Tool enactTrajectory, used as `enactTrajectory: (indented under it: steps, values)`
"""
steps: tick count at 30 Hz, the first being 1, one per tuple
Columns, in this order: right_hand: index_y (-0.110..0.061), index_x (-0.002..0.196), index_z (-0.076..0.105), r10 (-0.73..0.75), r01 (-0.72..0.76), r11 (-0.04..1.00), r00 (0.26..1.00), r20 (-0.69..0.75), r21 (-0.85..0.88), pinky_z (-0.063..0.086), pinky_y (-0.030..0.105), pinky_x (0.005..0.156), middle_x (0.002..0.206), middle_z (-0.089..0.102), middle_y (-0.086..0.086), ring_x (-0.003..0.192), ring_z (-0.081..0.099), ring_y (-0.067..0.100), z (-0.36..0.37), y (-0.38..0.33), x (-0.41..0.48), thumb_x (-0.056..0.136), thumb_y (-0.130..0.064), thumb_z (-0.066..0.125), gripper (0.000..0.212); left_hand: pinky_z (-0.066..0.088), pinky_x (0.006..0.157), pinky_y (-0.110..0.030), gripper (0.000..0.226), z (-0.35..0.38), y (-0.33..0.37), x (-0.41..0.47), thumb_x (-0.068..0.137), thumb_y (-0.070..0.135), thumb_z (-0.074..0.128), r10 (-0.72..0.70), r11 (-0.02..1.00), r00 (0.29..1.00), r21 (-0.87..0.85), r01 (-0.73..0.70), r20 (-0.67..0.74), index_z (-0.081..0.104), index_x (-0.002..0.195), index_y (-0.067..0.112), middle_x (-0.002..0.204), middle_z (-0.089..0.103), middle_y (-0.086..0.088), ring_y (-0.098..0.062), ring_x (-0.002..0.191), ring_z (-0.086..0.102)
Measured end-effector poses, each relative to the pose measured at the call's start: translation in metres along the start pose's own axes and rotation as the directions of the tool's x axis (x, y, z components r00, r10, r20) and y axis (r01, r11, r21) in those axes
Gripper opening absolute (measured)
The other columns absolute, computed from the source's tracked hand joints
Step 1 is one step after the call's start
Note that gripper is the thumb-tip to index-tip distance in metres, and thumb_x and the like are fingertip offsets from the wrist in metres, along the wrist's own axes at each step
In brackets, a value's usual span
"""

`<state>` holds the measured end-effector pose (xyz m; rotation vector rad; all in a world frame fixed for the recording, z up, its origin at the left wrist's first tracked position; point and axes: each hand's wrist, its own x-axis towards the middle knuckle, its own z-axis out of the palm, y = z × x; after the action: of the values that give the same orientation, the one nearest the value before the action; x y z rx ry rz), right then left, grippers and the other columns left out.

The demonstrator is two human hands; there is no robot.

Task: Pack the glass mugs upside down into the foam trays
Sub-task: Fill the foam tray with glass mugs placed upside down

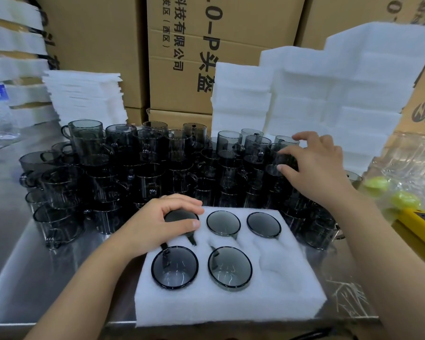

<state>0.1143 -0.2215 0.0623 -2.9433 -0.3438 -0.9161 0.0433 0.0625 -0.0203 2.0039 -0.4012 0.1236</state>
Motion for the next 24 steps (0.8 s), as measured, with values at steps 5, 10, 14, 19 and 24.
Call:
enactTrajectory:
  steps: [5, 10, 14, 19, 24]
  values:
    - [-0.019, 0.1, 0.064, 0.002, -0.003, 0.999, 1.0, 0.012, 0.048, 0.025, 0.043, 0.097, 0.135, 0.043, 0.004, 0.121, 0.032, 0.031, 0.003, 0.0, 0.003, 0.088, -0.029, 0.062, 0.016, 0.036, 0.104, -0.028, 0.021, 0.0, -0.001, 0.001, 0.078, 0.027, 0.073, 0.009, 1.0, 1.0, 0.005, -0.009, 0.006, 0.073, 0.093, 0.043, 0.114, 0.062, 0.029, 0.008, 0.114, 0.053]
    - [-0.012, 0.102, 0.062, 0.029, -0.02, 0.989, 0.998, -0.063, 0.146, 0.025, 0.04, 0.095, 0.132, 0.045, 0.008, 0.116, 0.035, 0.034, 0.007, 0.001, 0.004, 0.09, -0.022, 0.061, 0.016, 0.035, 0.102, -0.026, 0.02, 0.0, 0.0, 0.001, 0.074, 0.036, 0.072, 0.016, 1.0, 1.0, 0.009, -0.016, 0.003, 0.073, 0.093, 0.043, 0.114, 0.062, 0.029, 0.008, 0.113, 0.053]
    - [-0.01, 0.105, 0.061, 0.04, 0.001, 0.976, 0.982, -0.185, 0.219, 0.027, 0.04, 0.094, 0.131, 0.046, 0.009, 0.115, 0.039, 0.035, 0.003, -0.003, -0.001, 0.089, -0.02, 0.061, 0.019, 0.036, 0.102, -0.025, 0.021, 0.0, -0.001, 0.001, 0.079, 0.025, 0.074, 0.02, 1.0, 1.0, 0.001, -0.02, 0.006, 0.074, 0.093, 0.041, 0.114, 0.063, 0.027, 0.007, 0.114, 0.053]
    - [-0.014, 0.087, 0.062, 0.007, 0.13, 0.895, 0.952, -0.305, 0.428, 0.031, 0.044, 0.102, 0.135, 0.043, 0.008, 0.119, 0.04, 0.029, -0.012, -0.025, -0.025, 0.083, -0.017, 0.069, 0.009, 0.035, 0.102, -0.024, 0.02, 0.0, 0.0, 0.0, 0.077, 0.027, 0.073, 0.017, 1.0, 1.0, 0.0, -0.017, 0.004, 0.074, 0.092, 0.041, 0.115, 0.063, 0.027, 0.006, 0.114, 0.053]
    - [-0.011, 0.081, 0.062, -0.126, 0.253, 0.815, 0.956, -0.266, 0.522, 0.027, 0.038, 0.102, 0.142, 0.04, 0.006, 0.121, 0.045, 0.013, -0.014, -0.056, -0.058, 0.079, -0.024, 0.065, 0.013, 0.035, 0.099, -0.021, 0.02, 0.0, -0.001, 0.0, 0.078, 0.026, 0.073, 0.015, 1.0, 1.0, -0.002, -0.015, 0.002, 0.074, 0.093, 0.04, 0.115, 0.063, 0.026, 0.007, 0.113, 0.054]
